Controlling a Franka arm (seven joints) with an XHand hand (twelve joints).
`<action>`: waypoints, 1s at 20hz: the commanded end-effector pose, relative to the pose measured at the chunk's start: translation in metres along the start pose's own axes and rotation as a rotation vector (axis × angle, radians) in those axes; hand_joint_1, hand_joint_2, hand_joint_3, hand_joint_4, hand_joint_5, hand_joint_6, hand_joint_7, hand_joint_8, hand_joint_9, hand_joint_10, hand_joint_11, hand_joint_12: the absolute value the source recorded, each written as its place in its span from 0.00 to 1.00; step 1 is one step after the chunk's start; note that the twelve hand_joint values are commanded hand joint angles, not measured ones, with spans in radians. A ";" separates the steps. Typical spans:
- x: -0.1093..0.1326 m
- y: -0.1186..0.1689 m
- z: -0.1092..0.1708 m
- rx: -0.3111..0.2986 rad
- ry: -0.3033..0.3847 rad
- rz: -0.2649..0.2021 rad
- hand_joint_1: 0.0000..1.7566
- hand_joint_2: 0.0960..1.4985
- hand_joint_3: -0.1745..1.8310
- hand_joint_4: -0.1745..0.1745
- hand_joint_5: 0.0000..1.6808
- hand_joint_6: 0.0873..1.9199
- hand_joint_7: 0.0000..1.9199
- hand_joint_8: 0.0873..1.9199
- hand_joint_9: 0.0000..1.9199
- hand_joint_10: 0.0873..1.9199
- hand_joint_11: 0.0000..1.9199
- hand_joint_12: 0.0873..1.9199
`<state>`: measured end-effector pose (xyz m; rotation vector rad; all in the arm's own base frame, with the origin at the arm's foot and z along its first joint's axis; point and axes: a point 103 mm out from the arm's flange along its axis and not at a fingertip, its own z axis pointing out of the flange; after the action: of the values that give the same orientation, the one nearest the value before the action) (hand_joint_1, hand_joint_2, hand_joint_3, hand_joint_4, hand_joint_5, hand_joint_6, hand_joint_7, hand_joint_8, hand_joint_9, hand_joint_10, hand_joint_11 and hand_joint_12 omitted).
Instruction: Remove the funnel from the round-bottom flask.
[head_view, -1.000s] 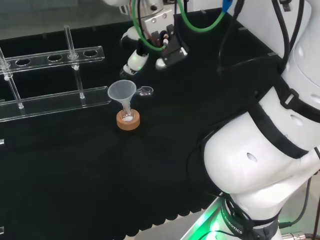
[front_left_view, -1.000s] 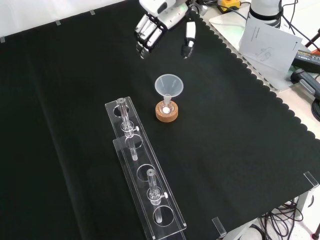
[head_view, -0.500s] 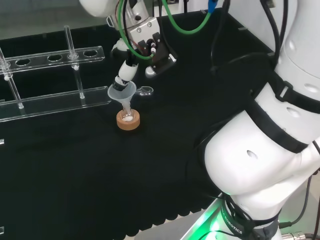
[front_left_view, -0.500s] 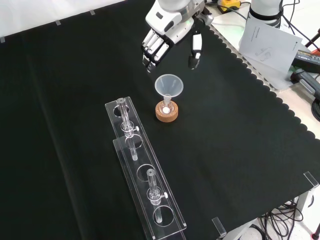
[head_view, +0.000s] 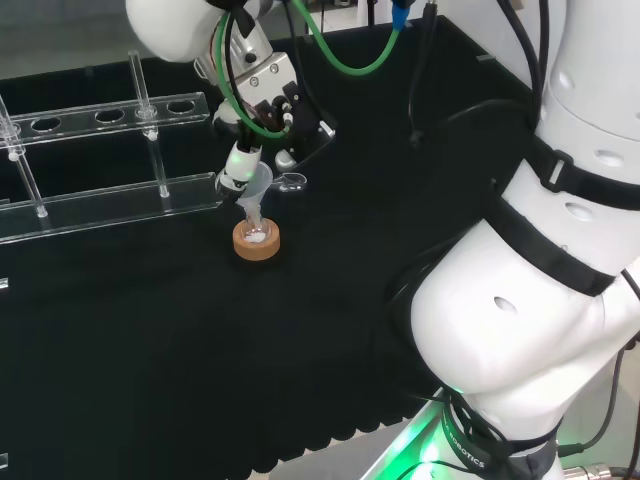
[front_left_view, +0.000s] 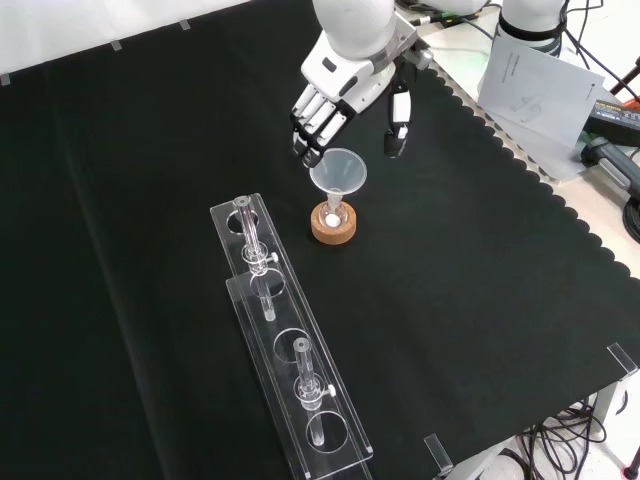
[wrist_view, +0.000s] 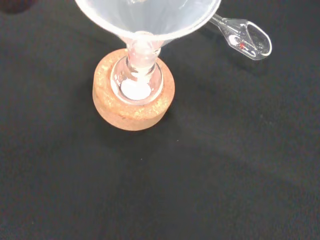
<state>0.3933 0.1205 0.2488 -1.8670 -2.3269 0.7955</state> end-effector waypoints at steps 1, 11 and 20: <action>0.006 0.003 0.005 0.011 -0.048 -0.005 0.32 0.43 0.19 0.44 0.07 0.00 0.00 0.23 0.08 0.40 0.15 0.77; 0.016 0.012 0.016 0.035 -0.102 -0.022 0.31 0.42 0.17 0.46 0.03 0.00 0.00 0.09 0.01 0.43 0.14 0.77; 0.019 0.011 0.007 -0.005 -0.108 -0.030 0.31 0.42 0.17 0.46 0.03 0.00 0.00 0.09 0.01 0.43 0.14 0.78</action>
<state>0.3943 0.1329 0.2361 -1.8331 -2.3838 0.8823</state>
